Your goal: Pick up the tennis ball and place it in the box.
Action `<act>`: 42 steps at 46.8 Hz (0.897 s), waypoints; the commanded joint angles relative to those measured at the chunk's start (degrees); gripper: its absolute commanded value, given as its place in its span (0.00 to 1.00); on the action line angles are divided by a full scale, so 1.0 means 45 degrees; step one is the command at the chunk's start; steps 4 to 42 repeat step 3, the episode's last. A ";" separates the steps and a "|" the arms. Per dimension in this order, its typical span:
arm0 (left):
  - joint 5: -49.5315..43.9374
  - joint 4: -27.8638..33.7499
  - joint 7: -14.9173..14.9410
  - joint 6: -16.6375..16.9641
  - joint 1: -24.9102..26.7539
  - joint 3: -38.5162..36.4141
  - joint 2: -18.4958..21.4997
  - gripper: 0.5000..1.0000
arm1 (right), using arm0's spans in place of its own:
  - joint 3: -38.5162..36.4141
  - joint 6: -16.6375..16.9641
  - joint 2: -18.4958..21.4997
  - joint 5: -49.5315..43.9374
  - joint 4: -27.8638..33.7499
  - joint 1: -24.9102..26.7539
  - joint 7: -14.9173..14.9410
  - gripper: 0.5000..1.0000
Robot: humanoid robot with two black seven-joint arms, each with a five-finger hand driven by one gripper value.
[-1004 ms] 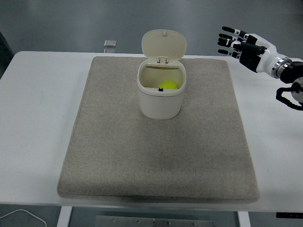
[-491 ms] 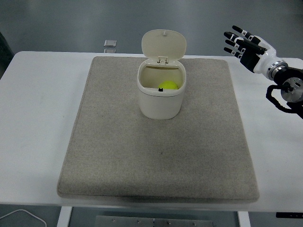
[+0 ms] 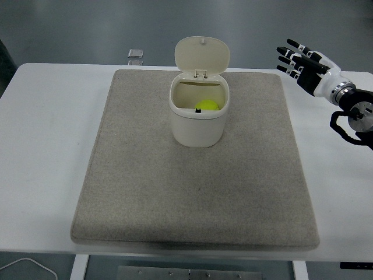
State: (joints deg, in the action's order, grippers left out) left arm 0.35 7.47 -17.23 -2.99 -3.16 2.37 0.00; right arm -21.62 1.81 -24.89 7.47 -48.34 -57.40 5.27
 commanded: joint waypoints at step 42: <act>0.0000 0.0000 0.0000 0.0000 0.0000 0.0000 0.0000 0.98 | -0.0001 0.0457 -0.0035 0.0020 0.0001 0.0079 0.0000 0.87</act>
